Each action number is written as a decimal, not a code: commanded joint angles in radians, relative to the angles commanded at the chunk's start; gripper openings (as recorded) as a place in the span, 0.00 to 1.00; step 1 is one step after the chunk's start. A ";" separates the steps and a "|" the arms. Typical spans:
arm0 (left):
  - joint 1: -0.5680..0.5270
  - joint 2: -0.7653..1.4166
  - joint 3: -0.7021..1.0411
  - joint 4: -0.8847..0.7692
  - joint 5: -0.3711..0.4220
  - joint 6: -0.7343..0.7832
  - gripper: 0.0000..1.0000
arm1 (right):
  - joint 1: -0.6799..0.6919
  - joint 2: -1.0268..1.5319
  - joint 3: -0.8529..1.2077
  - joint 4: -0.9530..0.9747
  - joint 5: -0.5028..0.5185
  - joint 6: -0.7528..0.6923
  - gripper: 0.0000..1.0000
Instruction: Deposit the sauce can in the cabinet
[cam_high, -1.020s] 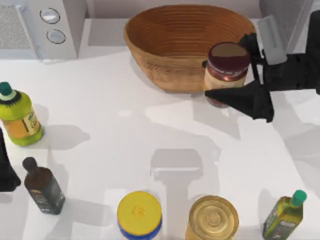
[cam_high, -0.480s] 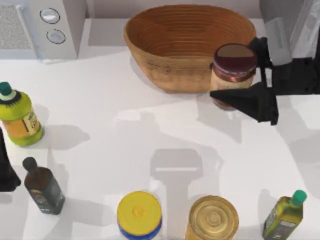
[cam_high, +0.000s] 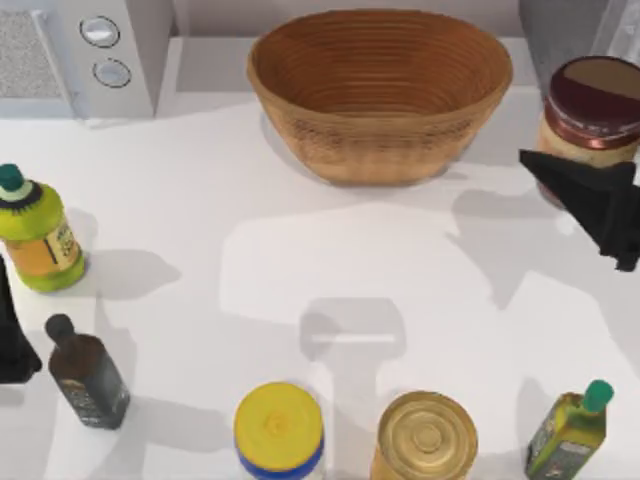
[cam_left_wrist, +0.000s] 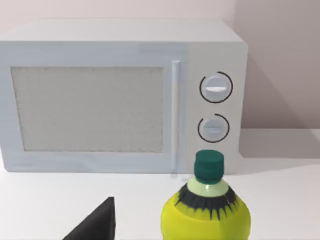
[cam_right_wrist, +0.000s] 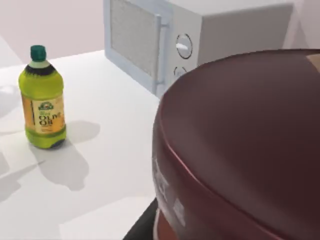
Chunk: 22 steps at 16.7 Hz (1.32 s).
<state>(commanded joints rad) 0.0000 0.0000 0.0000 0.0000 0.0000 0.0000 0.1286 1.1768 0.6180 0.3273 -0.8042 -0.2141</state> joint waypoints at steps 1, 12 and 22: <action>0.000 0.000 0.000 0.000 0.000 0.000 1.00 | -0.009 -0.111 -0.046 -0.023 0.064 0.015 0.00; 0.000 0.000 0.000 0.000 0.000 0.000 1.00 | -0.112 -1.094 -0.548 -0.287 0.725 0.188 0.00; 0.000 0.000 0.000 0.000 0.000 0.000 1.00 | -0.124 -1.164 -0.607 -0.329 0.804 0.215 0.00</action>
<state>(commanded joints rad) 0.0000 0.0000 0.0000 0.0000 0.0000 0.0000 0.0047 0.0133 0.0114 -0.0018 -0.0006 0.0012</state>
